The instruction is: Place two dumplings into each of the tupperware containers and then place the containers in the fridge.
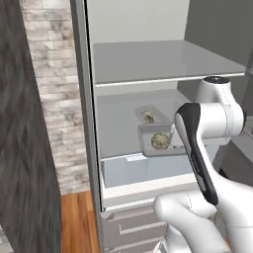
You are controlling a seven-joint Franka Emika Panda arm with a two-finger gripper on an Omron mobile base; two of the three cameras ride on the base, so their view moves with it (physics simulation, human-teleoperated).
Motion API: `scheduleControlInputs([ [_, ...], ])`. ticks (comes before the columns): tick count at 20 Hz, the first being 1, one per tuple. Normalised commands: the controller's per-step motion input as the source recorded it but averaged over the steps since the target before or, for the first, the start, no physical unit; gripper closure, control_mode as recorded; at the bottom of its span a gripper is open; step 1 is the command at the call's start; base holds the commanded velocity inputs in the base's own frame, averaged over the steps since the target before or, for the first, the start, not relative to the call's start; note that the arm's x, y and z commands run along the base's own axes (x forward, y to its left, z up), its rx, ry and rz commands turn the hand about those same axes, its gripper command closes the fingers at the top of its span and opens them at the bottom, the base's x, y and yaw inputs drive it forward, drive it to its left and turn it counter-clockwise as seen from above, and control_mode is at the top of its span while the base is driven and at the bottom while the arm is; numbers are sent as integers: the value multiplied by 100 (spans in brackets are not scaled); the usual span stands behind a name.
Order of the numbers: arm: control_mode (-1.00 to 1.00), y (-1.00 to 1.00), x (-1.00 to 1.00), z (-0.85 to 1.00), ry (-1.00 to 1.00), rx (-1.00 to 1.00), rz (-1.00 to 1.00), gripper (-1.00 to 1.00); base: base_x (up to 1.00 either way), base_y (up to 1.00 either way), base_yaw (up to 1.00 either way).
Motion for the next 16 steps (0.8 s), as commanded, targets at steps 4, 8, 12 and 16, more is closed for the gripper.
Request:
scheduleControlInputs([
  [4,100,0,0,0,0,0,0,100,61,-10,1],
  [8,100,0,0,0,0,0,0,100,49,-16,0],
  [12,100,0,0,0,0,0,0,100,25,-5,0],
  [16,-100,0,0,0,0,0,0,100,0,0,0],
])
